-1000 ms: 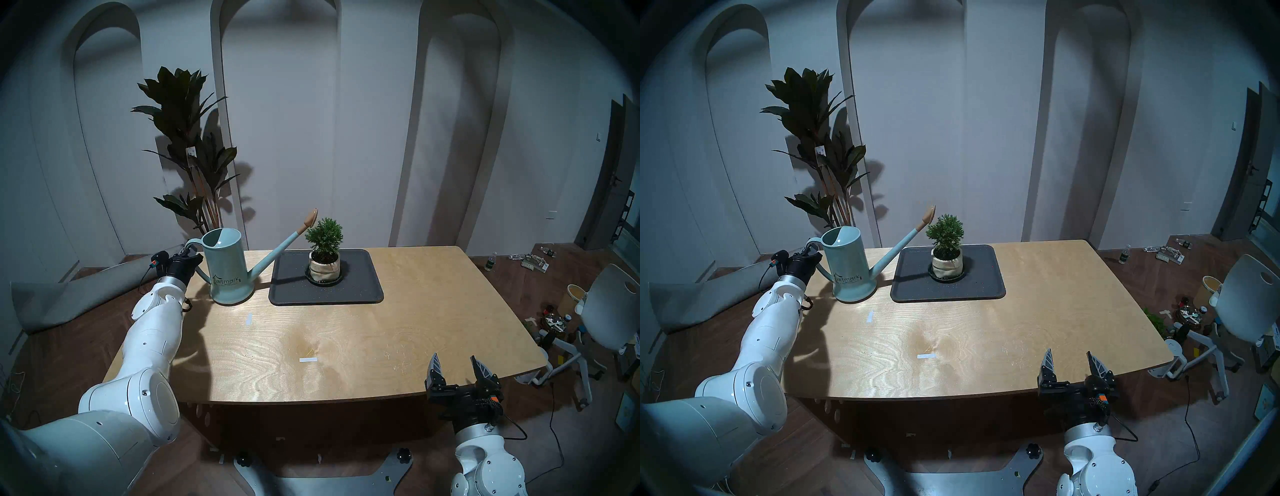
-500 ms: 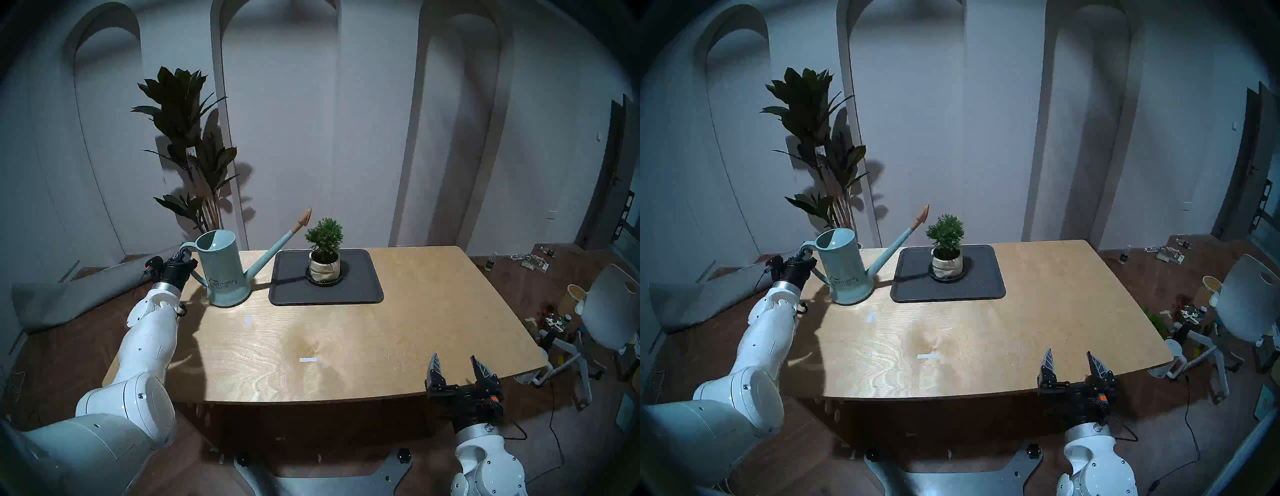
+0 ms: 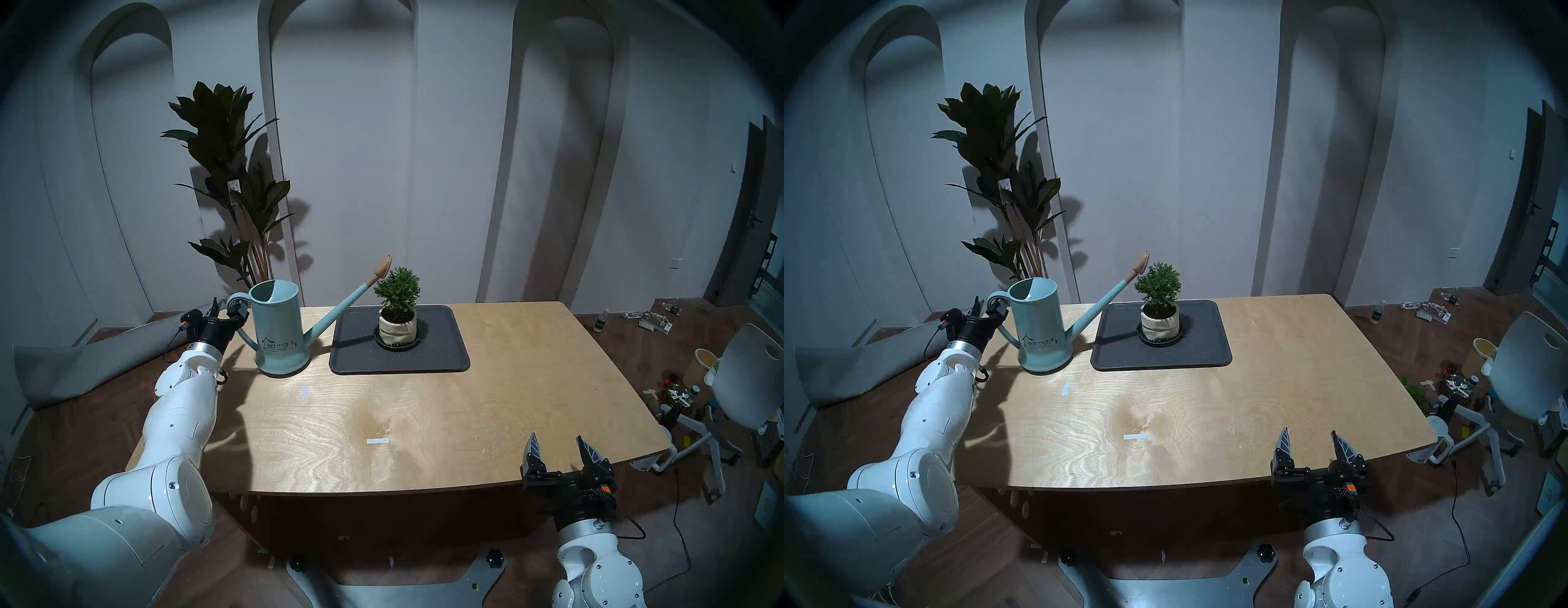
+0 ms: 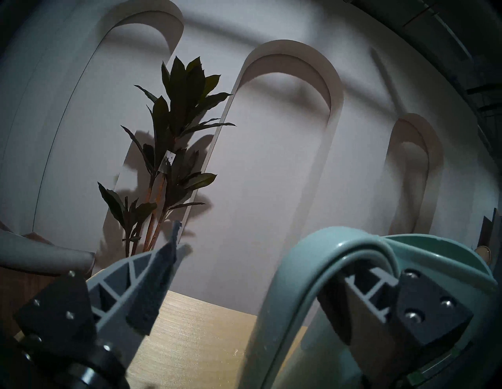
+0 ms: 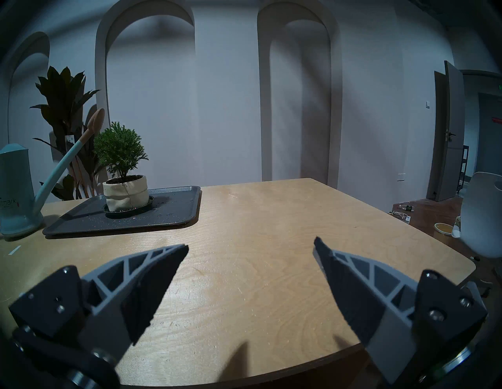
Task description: Pick up the watering can and pour water into the potted plant, then put the can down
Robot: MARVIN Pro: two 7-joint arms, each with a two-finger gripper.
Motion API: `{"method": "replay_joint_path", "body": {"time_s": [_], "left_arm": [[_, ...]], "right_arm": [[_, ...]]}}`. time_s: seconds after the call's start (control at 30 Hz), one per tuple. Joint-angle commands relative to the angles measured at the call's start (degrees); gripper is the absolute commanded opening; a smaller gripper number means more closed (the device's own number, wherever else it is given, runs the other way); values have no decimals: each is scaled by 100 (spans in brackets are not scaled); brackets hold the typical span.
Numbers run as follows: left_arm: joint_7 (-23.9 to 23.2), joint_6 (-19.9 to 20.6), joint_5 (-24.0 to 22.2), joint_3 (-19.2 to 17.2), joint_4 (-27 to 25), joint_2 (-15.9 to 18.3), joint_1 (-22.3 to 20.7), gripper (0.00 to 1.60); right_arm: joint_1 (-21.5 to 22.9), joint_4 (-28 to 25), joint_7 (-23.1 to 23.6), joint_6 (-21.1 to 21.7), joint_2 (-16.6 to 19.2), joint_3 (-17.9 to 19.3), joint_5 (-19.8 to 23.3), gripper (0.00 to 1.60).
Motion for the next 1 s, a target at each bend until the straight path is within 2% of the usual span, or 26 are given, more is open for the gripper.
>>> {"method": "replay_joint_path", "body": {"time_s": [0.0,0.07,0.1,0.2,0.37,0.47,0.6,0.63,0.77,0.83,0.93,0.97], "left_arm": [[-169,-261,162,126,-111,237,-151,120],[-262,-357,253,184,-73,336,-91,111],[-314,-419,295,208,-64,382,-50,102],[-515,-554,441,308,-94,549,96,104],[-963,-758,554,383,-321,807,355,112],[-1268,-785,524,362,-590,910,544,129],[-1576,-824,513,373,-833,1030,751,137],[-1785,-813,461,337,-984,1092,894,141],[-2256,-437,292,191,-1368,1230,1237,141],[-2327,-327,273,189,-1369,1271,1291,141],[-2730,174,221,132,-1543,1376,1701,149],[-2730,174,221,132,-1543,1376,1701,149]], "right_arm": [[3,-138,15,-18,6,-6,11,160],[3,-139,16,-18,6,-6,11,160],[3,-139,16,-18,6,-6,11,160],[5,-136,15,-19,6,-6,10,160],[8,-131,14,-22,5,-6,8,160],[9,-129,13,-23,5,-6,8,160],[12,-126,13,-24,5,-6,7,160],[12,-125,13,-24,5,-5,7,160],[17,-117,11,-26,4,-5,5,160],[20,-113,11,-26,4,-5,5,160],[32,-91,7,-27,4,-4,2,160],[32,-91,7,-27,4,-4,2,160]]}}
